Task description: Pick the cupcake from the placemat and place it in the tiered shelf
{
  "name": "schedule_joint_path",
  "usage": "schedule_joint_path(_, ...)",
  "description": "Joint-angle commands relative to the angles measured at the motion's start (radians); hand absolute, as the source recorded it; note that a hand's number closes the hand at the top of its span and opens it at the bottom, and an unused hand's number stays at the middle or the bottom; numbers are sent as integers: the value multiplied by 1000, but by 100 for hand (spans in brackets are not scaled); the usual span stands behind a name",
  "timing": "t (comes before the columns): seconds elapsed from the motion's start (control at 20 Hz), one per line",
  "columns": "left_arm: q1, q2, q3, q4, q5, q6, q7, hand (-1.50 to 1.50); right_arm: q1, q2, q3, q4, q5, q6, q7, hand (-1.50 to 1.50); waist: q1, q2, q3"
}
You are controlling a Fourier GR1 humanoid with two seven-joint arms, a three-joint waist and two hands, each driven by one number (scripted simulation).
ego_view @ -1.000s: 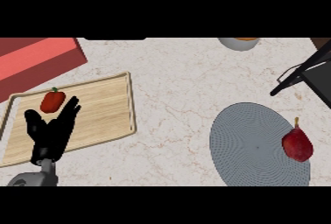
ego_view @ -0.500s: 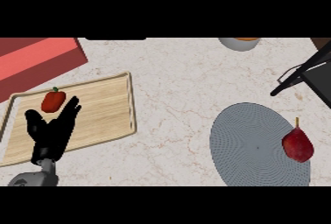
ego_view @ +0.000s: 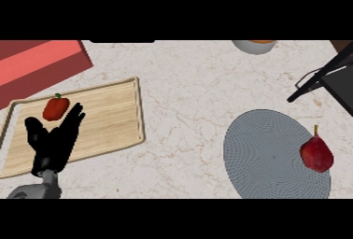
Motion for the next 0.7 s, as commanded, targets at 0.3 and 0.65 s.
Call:
schedule_joint_path(0.3, 43, -5, 9, 57, 26, -42, 25, 0, -22, 45, -90, -91, -94, -241, 32, -150, 1, 8, -9)
schedule_joint_path(0.65, 58, -25, -12, 3, 0, -16, 46, 0, -51, 2, -148, -112, -140, -389, 34, -150, 4, 8, -8)
